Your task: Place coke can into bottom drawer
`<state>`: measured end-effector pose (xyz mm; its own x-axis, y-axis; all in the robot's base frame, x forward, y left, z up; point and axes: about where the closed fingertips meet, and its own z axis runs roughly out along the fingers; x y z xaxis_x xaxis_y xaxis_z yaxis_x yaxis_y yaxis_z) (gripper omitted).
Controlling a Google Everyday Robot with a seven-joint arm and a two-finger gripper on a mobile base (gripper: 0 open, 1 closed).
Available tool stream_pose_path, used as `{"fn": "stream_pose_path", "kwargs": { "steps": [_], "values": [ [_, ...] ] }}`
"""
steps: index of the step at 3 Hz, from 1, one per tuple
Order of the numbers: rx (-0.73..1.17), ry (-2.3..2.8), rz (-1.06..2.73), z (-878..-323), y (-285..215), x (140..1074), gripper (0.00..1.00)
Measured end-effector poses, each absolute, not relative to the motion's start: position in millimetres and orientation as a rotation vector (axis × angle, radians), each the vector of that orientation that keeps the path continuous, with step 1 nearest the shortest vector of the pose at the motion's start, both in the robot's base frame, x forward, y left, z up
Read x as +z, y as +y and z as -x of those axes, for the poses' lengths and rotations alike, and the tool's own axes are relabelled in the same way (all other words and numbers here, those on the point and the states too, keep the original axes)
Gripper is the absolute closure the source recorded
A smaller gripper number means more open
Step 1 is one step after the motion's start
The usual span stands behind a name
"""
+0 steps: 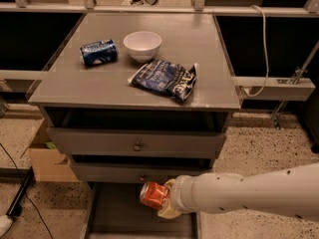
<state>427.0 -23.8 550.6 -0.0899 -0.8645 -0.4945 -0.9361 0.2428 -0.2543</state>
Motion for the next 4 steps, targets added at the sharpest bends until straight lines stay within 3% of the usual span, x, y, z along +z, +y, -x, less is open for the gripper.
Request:
{"fn": "stream_pose_path", "kwargs": {
  "steps": [4],
  "values": [
    [0.281, 2.039, 1.582, -442.2, -3.6, 479.3, 1.00]
  ]
}}
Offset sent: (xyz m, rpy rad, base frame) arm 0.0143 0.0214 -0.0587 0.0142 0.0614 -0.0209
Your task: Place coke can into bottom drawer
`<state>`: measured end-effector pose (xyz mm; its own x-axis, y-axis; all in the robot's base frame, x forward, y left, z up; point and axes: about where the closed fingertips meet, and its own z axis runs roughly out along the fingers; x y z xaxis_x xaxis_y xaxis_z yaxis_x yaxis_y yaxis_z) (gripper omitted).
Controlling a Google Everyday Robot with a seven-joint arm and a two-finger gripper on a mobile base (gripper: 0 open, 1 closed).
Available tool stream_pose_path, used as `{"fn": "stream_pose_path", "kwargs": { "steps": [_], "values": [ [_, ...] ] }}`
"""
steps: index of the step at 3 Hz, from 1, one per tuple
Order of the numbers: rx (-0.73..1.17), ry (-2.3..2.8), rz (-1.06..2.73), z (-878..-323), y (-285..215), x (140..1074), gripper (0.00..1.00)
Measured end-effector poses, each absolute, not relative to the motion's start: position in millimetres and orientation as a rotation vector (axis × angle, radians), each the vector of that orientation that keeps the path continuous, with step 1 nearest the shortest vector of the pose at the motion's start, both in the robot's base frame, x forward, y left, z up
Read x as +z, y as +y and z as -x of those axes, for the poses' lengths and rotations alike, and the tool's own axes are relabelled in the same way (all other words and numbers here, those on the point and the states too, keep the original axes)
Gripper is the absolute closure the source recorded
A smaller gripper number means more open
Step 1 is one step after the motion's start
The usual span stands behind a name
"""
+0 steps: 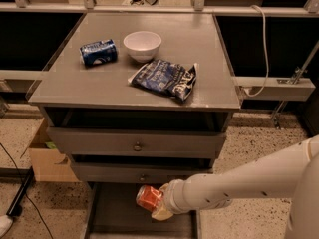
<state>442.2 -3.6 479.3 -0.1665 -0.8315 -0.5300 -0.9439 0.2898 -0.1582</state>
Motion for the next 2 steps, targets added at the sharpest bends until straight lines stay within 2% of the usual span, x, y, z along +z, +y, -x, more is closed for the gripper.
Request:
{"fn": "stream_pose_path", "kwargs": {
  "steps": [2],
  "values": [
    [0.449, 2.080, 1.561, -448.8, -0.9, 415.8, 1.00]
  ]
}}
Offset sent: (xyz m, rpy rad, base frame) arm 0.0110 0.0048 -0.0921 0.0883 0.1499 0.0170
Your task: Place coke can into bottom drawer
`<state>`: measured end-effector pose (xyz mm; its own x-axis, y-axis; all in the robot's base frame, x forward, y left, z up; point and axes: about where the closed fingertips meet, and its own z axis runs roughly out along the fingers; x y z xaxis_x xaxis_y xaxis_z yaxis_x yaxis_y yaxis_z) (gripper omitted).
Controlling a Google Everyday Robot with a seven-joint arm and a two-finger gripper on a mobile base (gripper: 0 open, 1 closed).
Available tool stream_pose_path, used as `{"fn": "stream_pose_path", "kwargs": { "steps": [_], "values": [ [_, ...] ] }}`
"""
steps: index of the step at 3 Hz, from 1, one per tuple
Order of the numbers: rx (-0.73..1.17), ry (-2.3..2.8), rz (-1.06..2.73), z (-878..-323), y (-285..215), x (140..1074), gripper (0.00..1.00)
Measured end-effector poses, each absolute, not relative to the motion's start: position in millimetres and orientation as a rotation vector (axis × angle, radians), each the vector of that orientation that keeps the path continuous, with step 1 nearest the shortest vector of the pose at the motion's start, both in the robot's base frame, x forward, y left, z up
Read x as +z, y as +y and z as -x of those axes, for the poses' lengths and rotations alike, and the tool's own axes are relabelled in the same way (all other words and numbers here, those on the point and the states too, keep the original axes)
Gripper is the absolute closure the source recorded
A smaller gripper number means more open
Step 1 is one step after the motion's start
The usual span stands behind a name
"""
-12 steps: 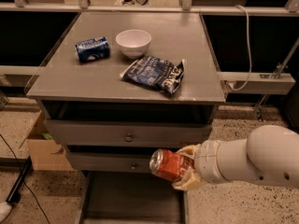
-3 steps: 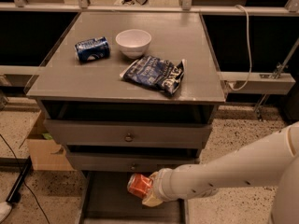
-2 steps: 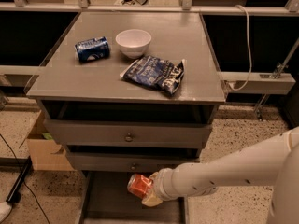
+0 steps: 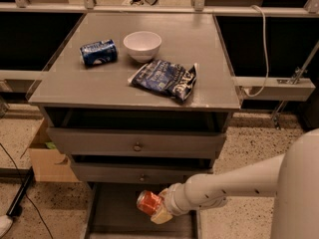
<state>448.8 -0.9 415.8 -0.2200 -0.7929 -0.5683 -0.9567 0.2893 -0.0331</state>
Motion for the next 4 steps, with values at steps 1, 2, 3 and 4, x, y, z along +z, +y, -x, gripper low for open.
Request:
{"fn": "stream_pose_path", "kwargs": {
  "steps": [1, 2, 3, 4],
  "values": [
    [0.449, 2.080, 1.561, -448.8, -0.9, 415.7, 1.00],
    [0.452, 2.127, 1.540, -454.6, -2.9, 390.9, 1.00],
    [0.457, 2.182, 1.494, -459.6, -9.1, 362.9, 1.00],
    [0.456, 2.227, 1.459, -459.7, -11.2, 339.1, 1.00]
  ]
}}
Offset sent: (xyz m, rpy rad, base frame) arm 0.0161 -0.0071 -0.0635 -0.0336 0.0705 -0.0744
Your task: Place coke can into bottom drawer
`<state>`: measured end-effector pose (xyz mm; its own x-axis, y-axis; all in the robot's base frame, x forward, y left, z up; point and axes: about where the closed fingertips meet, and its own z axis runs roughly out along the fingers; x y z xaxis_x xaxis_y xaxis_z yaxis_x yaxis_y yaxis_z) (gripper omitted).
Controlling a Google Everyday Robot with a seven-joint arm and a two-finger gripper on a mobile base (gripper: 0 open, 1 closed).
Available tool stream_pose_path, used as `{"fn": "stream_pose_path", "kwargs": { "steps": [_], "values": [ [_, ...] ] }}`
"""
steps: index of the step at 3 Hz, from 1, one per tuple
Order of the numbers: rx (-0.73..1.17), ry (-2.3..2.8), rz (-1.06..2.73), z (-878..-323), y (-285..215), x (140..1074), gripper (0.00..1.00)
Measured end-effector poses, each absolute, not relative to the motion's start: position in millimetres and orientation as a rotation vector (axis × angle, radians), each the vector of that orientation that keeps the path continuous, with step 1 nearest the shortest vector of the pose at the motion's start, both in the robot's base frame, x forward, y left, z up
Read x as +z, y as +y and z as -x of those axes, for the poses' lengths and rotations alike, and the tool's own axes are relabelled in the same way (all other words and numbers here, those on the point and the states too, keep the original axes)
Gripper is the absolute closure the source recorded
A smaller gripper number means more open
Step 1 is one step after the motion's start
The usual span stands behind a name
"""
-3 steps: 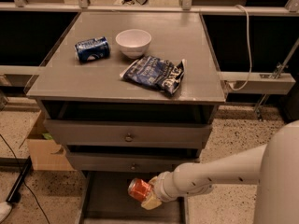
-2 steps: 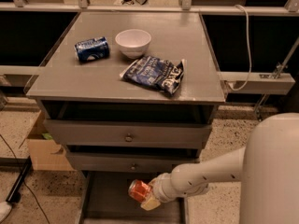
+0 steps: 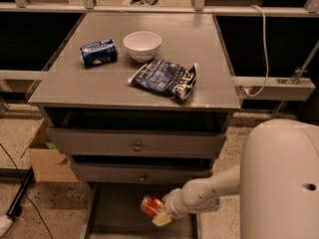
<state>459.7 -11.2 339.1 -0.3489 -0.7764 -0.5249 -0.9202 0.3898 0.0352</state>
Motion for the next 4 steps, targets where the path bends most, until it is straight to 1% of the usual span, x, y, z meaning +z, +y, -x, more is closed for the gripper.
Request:
{"fn": "stream_pose_path", "kwargs": {
  "steps": [2, 3, 4],
  "values": [
    [0.441, 2.243, 1.456, -461.6, -4.3, 317.5, 1.00],
    [0.490, 2.268, 1.422, -465.4, 8.4, 271.6, 1.00],
    [0.490, 2.268, 1.422, -465.4, 8.4, 271.6, 1.00]
  ]
}}
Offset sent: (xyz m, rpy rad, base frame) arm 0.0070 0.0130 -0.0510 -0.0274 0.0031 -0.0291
